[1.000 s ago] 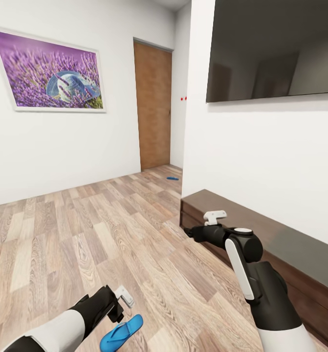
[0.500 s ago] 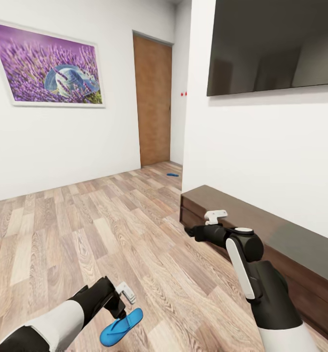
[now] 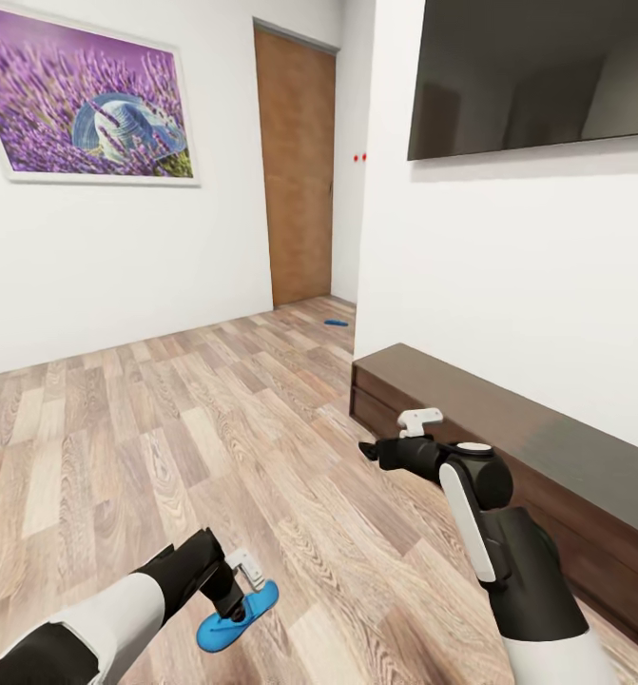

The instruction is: In the bedroom, move the book from the bed onto either nightstand, and place the two sandals side by side next to the bed.

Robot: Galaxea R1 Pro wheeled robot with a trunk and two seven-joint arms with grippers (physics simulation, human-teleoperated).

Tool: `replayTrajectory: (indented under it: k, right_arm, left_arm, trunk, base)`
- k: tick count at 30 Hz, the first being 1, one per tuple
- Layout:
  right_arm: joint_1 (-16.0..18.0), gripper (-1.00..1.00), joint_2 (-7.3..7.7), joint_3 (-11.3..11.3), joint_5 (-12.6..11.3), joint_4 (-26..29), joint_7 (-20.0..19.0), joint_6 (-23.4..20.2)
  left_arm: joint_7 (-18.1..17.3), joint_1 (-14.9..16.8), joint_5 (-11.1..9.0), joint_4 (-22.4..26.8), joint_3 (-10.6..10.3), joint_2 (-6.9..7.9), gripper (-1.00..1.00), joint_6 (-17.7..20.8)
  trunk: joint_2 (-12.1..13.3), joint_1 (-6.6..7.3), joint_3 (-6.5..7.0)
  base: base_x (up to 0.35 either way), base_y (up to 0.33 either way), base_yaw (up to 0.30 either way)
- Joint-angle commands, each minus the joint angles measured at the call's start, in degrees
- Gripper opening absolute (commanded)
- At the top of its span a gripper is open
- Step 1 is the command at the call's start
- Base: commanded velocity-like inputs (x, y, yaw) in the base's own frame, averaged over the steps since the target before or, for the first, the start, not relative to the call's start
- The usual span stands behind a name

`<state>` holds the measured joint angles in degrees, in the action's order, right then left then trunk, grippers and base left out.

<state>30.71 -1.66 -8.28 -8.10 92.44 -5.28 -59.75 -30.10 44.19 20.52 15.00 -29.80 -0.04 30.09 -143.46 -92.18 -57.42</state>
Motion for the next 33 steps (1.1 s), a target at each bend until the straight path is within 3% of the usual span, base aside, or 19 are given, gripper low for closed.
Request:
replayTrajectory:
  k: [1, 9, 18, 29, 33]
  right_arm:
    - [0.04, 1.00, -0.02, 0.03, -0.08, 0.06, -0.08, -0.25]
    - [0.11, 1.00, 0.00, 0.02, -0.08, 0.04, -0.08, -0.25]
    - [-0.25, 1.00, 0.05, 0.02, -0.08, 0.03, -0.03, -0.25]
    - [-0.38, 1.00, 0.07, 0.32, -0.04, 0.02, 0.00, -0.25]
    - [-0.39, 1.00, 0.07, 0.34, -0.04, 0.02, 0.00, -0.25]
  left_arm:
    - [-0.57, 0.03, 0.63, 0.12, 0.19, 0.00, 1.00, 0.20]
    - [-1.06, 0.14, 0.84, 0.12, 0.25, 0.16, 1.00, 0.27]
    - [-0.83, -0.13, 0.87, 0.29, 0.42, 0.93, 1.00, 0.35]
    - [5.27, -0.64, 0.58, 0.21, 0.75, 0.84, 1.00, 0.34]
    - [5.77, -0.66, 0.53, 0.21, 0.81, 0.76, 1.00, 0.34]
  trunk:
    - [-0.04, -0.01, -0.29]
    - [-0.15, -0.22, -2.06]
    - [-0.15, -0.22, -2.06]
    - [-0.15, -0.22, -2.06]
    - [-0.15, -0.22, -2.06]
  base:
    - [0.000, 0.000, 0.000]
    - [0.000, 0.000, 0.000]
    - [0.000, 0.000, 0.000]
    - [0.054, 0.120, 0.000]
    - [0.198, 0.219, 0.000]
